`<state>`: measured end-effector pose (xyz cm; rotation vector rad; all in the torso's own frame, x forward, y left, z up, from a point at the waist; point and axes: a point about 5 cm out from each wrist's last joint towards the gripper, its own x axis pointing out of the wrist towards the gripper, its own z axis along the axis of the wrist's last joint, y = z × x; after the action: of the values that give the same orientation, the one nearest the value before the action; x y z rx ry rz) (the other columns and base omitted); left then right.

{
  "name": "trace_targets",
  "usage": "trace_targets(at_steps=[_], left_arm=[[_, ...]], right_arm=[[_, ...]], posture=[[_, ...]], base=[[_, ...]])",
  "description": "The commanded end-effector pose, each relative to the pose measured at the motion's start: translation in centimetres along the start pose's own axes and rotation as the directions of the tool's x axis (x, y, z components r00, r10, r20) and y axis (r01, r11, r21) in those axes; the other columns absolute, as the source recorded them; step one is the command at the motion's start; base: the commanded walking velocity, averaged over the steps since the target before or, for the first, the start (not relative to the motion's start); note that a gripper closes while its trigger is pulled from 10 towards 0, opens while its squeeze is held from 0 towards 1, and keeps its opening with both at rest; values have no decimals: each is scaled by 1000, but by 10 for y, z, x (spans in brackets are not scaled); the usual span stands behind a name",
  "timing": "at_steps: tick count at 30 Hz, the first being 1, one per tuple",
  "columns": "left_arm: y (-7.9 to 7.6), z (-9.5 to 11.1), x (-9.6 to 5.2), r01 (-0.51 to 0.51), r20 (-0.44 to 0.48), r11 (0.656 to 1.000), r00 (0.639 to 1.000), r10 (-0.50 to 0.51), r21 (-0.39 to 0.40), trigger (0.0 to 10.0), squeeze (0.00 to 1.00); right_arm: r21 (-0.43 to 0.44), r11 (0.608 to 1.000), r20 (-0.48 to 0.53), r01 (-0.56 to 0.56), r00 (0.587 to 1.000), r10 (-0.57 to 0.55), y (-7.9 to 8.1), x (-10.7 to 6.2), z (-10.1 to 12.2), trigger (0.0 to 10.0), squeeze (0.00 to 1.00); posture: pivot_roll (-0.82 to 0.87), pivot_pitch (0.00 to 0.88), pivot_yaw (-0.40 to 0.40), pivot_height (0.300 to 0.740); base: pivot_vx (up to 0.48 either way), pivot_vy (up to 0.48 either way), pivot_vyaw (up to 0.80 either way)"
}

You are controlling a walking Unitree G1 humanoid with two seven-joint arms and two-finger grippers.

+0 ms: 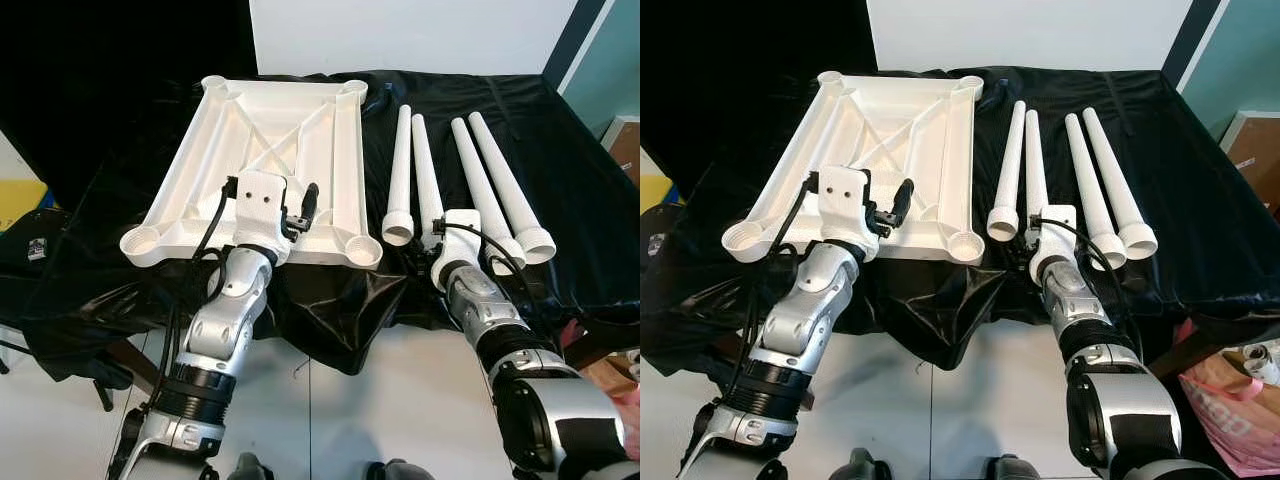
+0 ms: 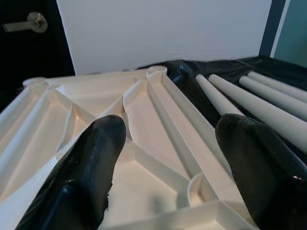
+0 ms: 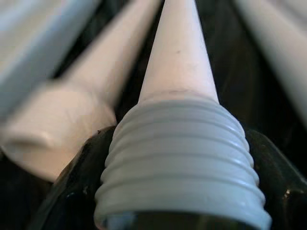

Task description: Building children table

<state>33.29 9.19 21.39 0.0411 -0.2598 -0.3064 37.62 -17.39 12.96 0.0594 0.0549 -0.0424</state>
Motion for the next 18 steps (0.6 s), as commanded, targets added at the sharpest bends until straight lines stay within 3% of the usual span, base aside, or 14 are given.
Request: trace_targets(at_steps=[1, 6, 10, 14, 15, 16, 18], left_arm=[[-6, -1, 4, 95, -14, 995, 995, -95, -19, 10000, 0], [-11, 7, 18, 118, -10, 987, 993, -120, -113, 10000, 0], [-12, 8, 20, 131, -13, 982, 991, -134, -137, 10000, 0], [-17, 8, 23, 199, -18, 962, 978, -206, -190, 10000, 0], [-23, 8, 26, 313, -13, 906, 944, -330, -284, 10000, 902], [-25, 8, 27, 344, -9, 885, 931, -365, -314, 10000, 902], [-25, 8, 27, 344, -9, 885, 931, -365, -314, 10000, 902]], right_arm=[[40, 999, 91, 26, 995, -29, -2, -1, 12, 10000, 0], [81, 997, 212, -2, 977, -15, 4, -6, 23, 10000, 0], [81, 997, 226, -16, 974, -3, 6, -7, 24, 10000, 0], [41, 995, 274, -92, 958, 77, 15, -12, 25, 10000, 0], [-37, 979, 328, -202, 923, 203, 27, -22, 26, 0, 0], [-67, 970, 340, -235, 908, 243, 31, -26, 25, 0, 0], [-67, 970, 340, -235, 908, 243, 31, -26, 25, 0, 0]], posture=[[-14, 54, -37, 740], [-27, 57, -34, 740], [-28, 57, -33, 740], [-29, 53, -22, 740], [-29, 53, -12, 740], [-30, 54, -11, 740], [-30, 54, -11, 740]], base=[[0, 0, 0], [0, 0, 0], [0, 0, 0], [0, 0, 0], [0, 0, 0], [0, 0, 0], [0, 0, 0]])
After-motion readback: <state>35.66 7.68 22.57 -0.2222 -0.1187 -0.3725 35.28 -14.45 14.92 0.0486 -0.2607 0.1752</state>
